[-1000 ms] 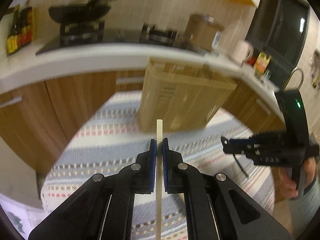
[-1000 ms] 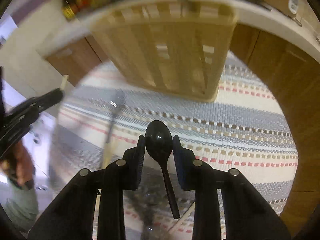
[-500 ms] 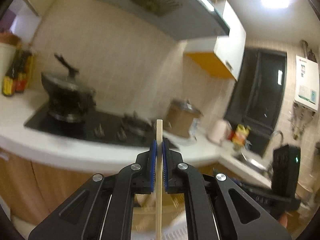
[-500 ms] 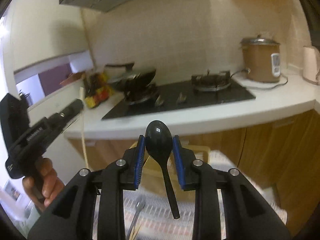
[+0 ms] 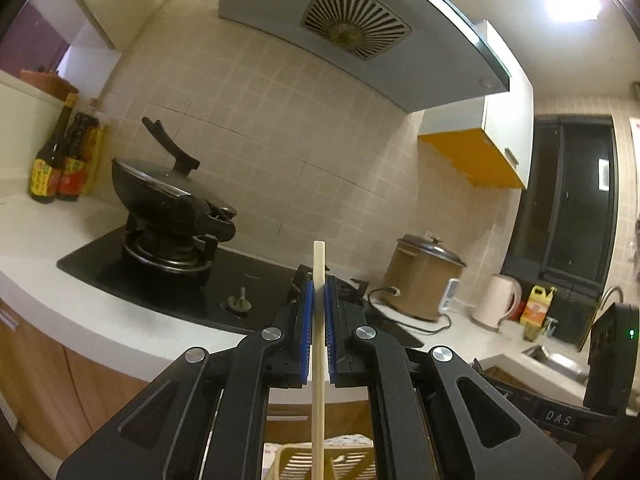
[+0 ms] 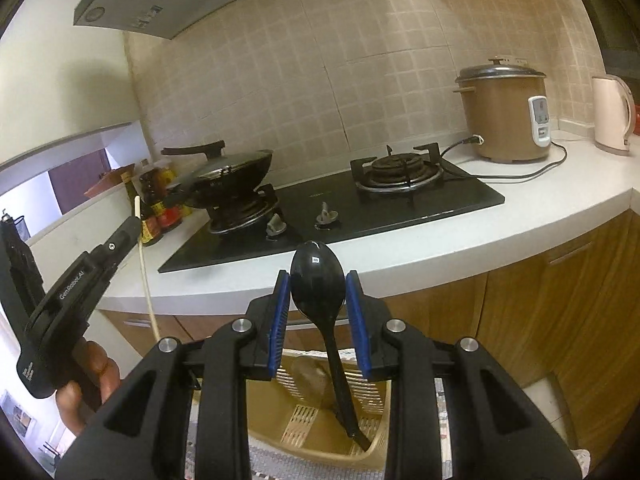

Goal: Organize utensils
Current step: 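Lift the chopstick and black spoon and drop them into the caddy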

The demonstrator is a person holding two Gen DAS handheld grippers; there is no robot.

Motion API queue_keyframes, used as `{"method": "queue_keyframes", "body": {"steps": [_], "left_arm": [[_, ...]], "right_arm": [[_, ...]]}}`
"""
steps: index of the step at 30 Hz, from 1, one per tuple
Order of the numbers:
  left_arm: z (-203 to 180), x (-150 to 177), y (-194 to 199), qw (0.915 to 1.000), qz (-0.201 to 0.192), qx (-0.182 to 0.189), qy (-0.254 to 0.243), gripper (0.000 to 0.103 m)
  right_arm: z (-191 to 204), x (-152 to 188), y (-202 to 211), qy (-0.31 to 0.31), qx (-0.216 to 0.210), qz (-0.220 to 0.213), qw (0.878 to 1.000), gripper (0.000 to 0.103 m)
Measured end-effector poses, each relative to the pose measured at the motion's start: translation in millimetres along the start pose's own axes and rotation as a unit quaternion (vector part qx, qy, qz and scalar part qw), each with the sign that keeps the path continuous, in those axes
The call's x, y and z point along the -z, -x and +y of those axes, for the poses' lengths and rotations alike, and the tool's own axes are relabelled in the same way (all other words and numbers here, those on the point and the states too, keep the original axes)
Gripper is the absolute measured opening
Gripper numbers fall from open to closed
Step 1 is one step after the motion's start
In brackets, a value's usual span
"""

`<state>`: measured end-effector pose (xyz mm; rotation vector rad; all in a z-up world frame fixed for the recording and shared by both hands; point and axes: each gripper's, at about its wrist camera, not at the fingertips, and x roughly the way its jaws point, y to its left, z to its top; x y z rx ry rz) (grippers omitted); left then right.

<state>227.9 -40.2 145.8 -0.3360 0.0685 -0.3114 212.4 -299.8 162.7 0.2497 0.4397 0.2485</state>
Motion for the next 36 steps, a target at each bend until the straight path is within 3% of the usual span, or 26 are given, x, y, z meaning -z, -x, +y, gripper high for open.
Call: {"method": "queue_keyframes", "body": {"steps": [8,17,26,27,28,30,32,36], "left_arm": [[10.8,-21.5,-4.8,0.9975,-0.003,0.059,0.04,0.004],[11.1,7.4,-15.5,0.9987,-0.034,0.037,0.003,0.004],[13.7,28.9,-9.8,0.9993,0.002,0.029,-0.022,0.004],[16.2,31.1,-7.7,0.9994,0.013,0.025,-0.018,0.009],[18.7,32.5,-5.4,0.9993,0.025,0.026,-0.013,0.027],[25.1,33.6,1.6,0.9984,0.048,0.03,-0.004,0.04],[31.3,32.7,9.7,0.9972,0.066,0.036,0.002,0.04],[43.4,31.2,28.8,0.9927,0.118,0.026,0.012,0.042]], "right_arm": [[2.0,4.0,-6.5,0.013,0.006,-0.004,1.0,0.025],[-5.1,11.8,-16.3,0.013,0.014,0.0,1.0,0.025],[-0.6,25.5,-11.0,0.02,0.007,-0.002,1.0,0.027],[-0.2,27.7,-8.1,0.022,0.008,-0.002,1.0,0.027],[0.1,30.9,-3.8,0.024,0.005,0.003,1.0,0.029],[0.1,35.0,3.1,0.024,0.006,0.008,1.0,0.034],[-0.5,39.0,10.8,0.02,0.004,0.01,1.0,0.065],[-3.0,46.1,32.9,0.008,0.001,0.025,1.0,0.066]]}}
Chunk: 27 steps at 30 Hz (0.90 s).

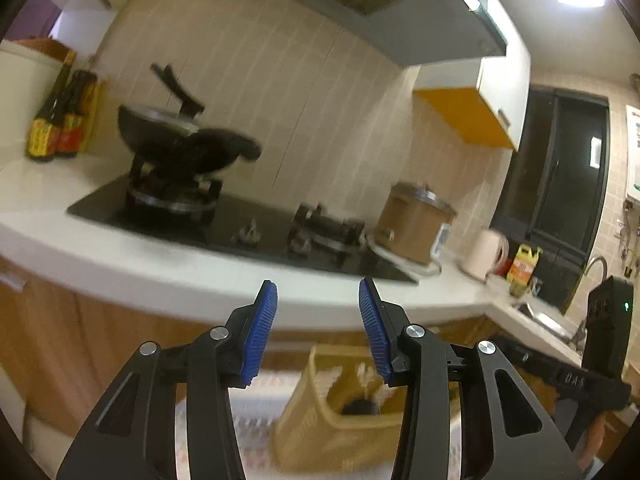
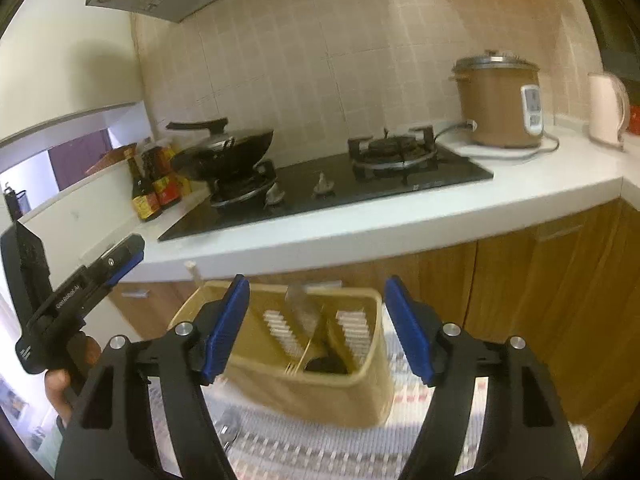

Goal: Organize utensils
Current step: 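Grasp a clear plastic spoon with the left gripper while the right gripper grasps another clear spoon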

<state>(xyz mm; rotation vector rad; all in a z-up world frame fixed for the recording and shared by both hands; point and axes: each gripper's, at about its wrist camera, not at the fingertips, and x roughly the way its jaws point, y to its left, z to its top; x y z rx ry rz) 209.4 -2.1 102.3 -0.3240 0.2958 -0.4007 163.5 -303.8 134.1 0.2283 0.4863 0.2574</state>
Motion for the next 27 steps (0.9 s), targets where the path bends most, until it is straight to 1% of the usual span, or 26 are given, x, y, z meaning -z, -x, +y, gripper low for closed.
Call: {"method": "queue_keyframes", "body": {"steps": [2,4,5,7,9,10,11,12,13,14,15,18,22,24,27], "left_arm": [[9.7,4.7,6.1,0.9981,0.058,0.002,0.019,0.043],[19.7,12.7,11.6,0.9934,0.108,0.004,0.039,0.043],[23.0,17.0,12.9,0.991,0.127,0.0,0.043,0.043],[27.5,27.7,11.2,0.9835,0.175,-0.007,0.045,0.043],[28.5,45.2,1.9,0.969,0.243,-0.008,0.044,0.043],[28.0,52.6,-2.7,0.9632,0.265,-0.01,0.042,0.043],[27.2,63.9,-9.4,0.9542,0.296,-0.01,0.04,0.043],[25.7,71.9,-14.9,0.9486,0.314,-0.012,0.036,0.043],[24.7,79.9,-19.6,0.9435,0.329,-0.019,0.031,0.043],[22.8,89.0,-25.5,0.9392,0.341,-0.033,0.024,0.043],[21.1,94.4,-28.5,0.9385,0.343,-0.037,0.019,0.043],[17.0,108.5,-37.4,0.9347,0.352,-0.051,0.002,0.043],[15.9,120.3,-45.0,0.9293,0.366,-0.049,0.002,0.043],[17.5,123.4,-47.9,0.9263,0.374,-0.047,0.009,0.043],[18.3,126.2,-51.8,0.9221,0.383,-0.049,0.021,0.043]], "right_arm": [[-0.8,3.6,11.9,-0.007,0.006,0.008,1.0,0.066],[0.1,8.4,25.9,-0.01,0.012,0.024,1.0,0.066],[0.2,10.5,30.8,-0.012,0.013,0.037,0.999,0.066],[-0.1,18.2,37.4,-0.018,0.013,0.079,0.997,0.066],[-1.8,26.8,39.3,-0.029,0.005,0.114,0.993,0.066],[-3.1,35.3,38.4,-0.041,-0.001,0.145,0.989,0.066],[-4.3,40.3,37.3,-0.048,-0.003,0.161,0.986,0.066],[-5.4,49.8,34.3,-0.058,-0.003,0.192,0.98,0.066],[-5.9,56.1,31.5,-0.064,-0.001,0.212,0.975,0.066],[-6.8,66.4,28.4,-0.073,0.0,0.238,0.968,0.066],[-7.3,74.4,27.0,-0.078,-0.003,0.254,0.964,0.066],[-1.0,108.6,22.9,-0.081,-0.019,0.319,0.944,0.066],[11.6,137.5,20.7,-0.055,-0.009,0.363,0.93,0.063],[16.7,148.4,17.8,-0.047,-0.006,0.378,0.925,0.063],[17.4,158.4,14.5,-0.036,0.008,0.393,0.919,0.059]]}}
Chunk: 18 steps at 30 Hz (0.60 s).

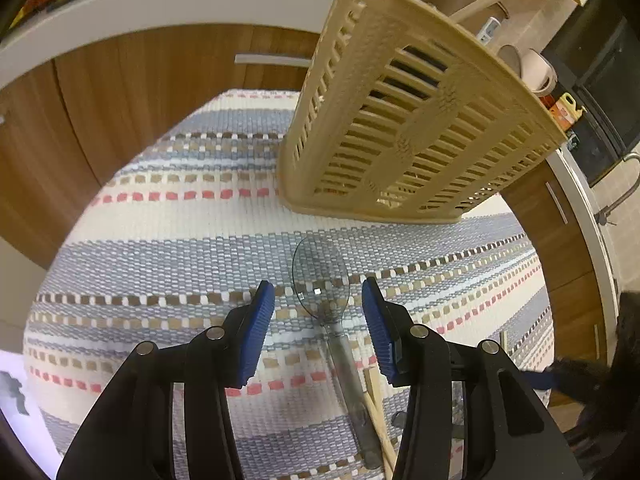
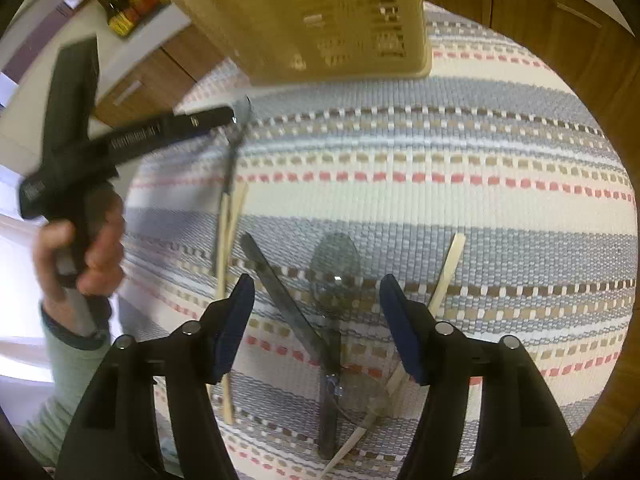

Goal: Organize utensils
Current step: 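Grasp a clear plastic spoon with the left gripper while the right gripper grasps another clear spoon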

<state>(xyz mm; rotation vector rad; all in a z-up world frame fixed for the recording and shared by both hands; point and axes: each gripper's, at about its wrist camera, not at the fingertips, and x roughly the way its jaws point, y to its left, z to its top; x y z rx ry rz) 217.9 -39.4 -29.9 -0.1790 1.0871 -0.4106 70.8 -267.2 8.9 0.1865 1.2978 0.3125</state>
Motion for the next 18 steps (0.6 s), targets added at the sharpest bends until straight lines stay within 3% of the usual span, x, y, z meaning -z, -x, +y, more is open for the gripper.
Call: {"method": "queue_keyframes", "body": {"steps": [4,8,18], "left_arm": [[0.6,-5.5,-12.5,0.9997,0.013,-0.007,0.017,0.043],[-13.1,-13.0,-22.2,0.9986,0.001,-0.053,-0.007,0.044],[-36.6,-10.7,-33.1,0.9917,-0.004,-0.117,-0.053,0.046]], "right_arm": [[3.4,3.2,-12.4,0.005,0.022,0.021,1.0,0.051],[8.8,5.2,-14.3,0.012,0.037,0.023,0.999,0.05],[37.9,3.0,-33.9,0.036,0.084,0.051,0.995,0.05]]}}
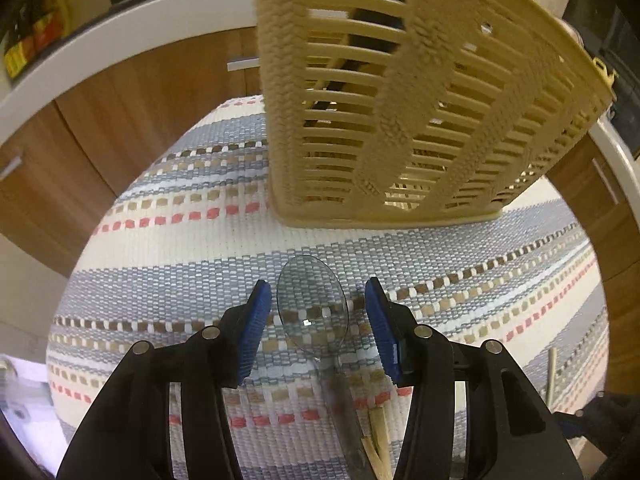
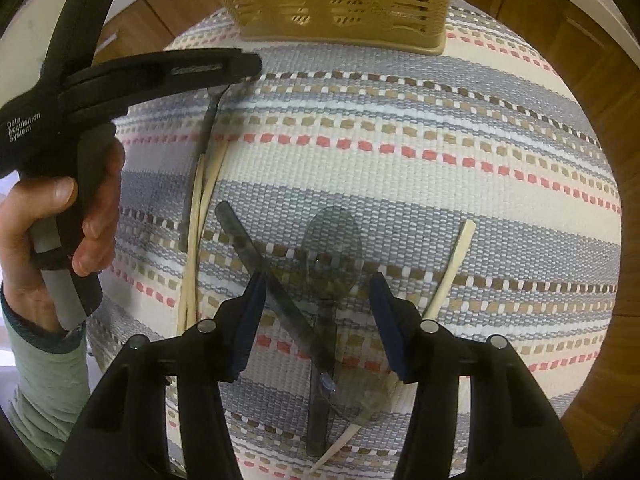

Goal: Organize utensils
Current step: 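Grasp a clear plastic spoon with the left gripper while the right gripper grasps another clear spoon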

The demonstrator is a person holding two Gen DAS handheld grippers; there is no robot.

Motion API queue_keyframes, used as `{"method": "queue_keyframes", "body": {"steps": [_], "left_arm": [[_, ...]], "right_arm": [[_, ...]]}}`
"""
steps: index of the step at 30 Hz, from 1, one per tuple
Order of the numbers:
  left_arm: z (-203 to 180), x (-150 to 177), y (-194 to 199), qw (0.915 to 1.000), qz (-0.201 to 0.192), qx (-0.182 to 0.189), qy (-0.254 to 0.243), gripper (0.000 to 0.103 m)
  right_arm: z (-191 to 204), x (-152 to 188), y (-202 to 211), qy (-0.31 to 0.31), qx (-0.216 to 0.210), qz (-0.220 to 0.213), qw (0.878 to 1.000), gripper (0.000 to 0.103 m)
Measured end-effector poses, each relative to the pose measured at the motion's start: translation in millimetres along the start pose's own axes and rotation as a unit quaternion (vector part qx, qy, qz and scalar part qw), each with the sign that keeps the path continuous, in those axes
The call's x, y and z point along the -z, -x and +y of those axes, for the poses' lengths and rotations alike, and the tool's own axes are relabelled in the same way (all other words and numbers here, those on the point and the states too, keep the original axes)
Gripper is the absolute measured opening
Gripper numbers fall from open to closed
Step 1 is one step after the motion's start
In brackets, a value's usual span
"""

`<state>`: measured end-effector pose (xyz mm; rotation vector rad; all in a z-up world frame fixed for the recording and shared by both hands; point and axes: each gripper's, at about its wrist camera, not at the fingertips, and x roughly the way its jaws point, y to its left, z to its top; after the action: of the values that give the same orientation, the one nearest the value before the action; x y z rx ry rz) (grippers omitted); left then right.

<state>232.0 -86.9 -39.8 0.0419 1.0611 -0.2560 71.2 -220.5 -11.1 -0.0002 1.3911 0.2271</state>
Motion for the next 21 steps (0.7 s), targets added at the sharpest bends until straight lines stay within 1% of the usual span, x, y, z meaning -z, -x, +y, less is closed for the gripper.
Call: {"method": "queue_keyframes", "body": {"steps": [1,3,4,5,7,9,11,12,13,17,20,21], "left_arm": [[-3.9,-0.8,-1.3,0.9999,0.001,-0.011,-0.012,0.045],[-16.3,-0.7,-6.0,0.9991,0.0,-0.032,-0.026,0.038],[-18.4,-0.3,-5.9,0.9989,-0.002,-0.035,-0.03,0.034],[-19.9,0.2,-5.6,0.9989,-0.003,-0.033,-0.033,0.033],[-21.3,0.9,-5.7,0.999,-0.005,-0.03,-0.033,0.032],[-18.2,2.8,-4.3,0.9994,-0.009,-0.019,-0.027,0.032],[-13.4,6.2,-0.7,0.9998,-0.011,-0.007,-0.018,0.032],[-10.8,7.3,0.6,0.9998,-0.011,-0.002,-0.014,0.032],[-7.4,8.6,3.0,0.9999,-0.012,0.004,-0.009,0.032],[8.7,19.9,16.8,0.9991,-0.013,0.038,0.011,0.031],[19.7,28.8,26.1,0.9984,-0.017,0.052,0.018,0.031],[22.7,32.5,29.7,0.9981,-0.017,0.056,0.02,0.031]], "right_arm": [[5.8,-1.0,-2.8,0.003,0.007,0.001,1.0,0.05],[17.1,-2.1,-6.0,0.014,0.028,0.0,0.999,0.038],[19.9,-2.4,-6.2,0.016,0.03,-0.001,0.999,0.033],[22.4,-2.9,-7.1,0.016,0.026,0.001,1.0,0.023],[26.9,-4.0,-9.0,0.017,0.028,-0.003,0.999,0.022],[26.6,-5.4,-6.8,0.017,0.03,-0.008,0.999,0.022],[25.4,-9.8,-5.6,0.014,0.029,-0.016,0.999,0.017],[24.2,-12.7,-4.0,0.01,0.031,-0.025,0.999,0.014],[18.8,-17.6,0.1,0.007,0.029,-0.029,0.999,0.002],[0.3,-35.6,-1.6,-0.02,0.02,-0.04,0.999,0.002],[-13.7,-46.8,-1.9,-0.036,-0.003,-0.057,0.998,0.002],[-17.8,-48.8,-0.4,-0.044,-0.018,-0.06,0.997,0.003]]}}
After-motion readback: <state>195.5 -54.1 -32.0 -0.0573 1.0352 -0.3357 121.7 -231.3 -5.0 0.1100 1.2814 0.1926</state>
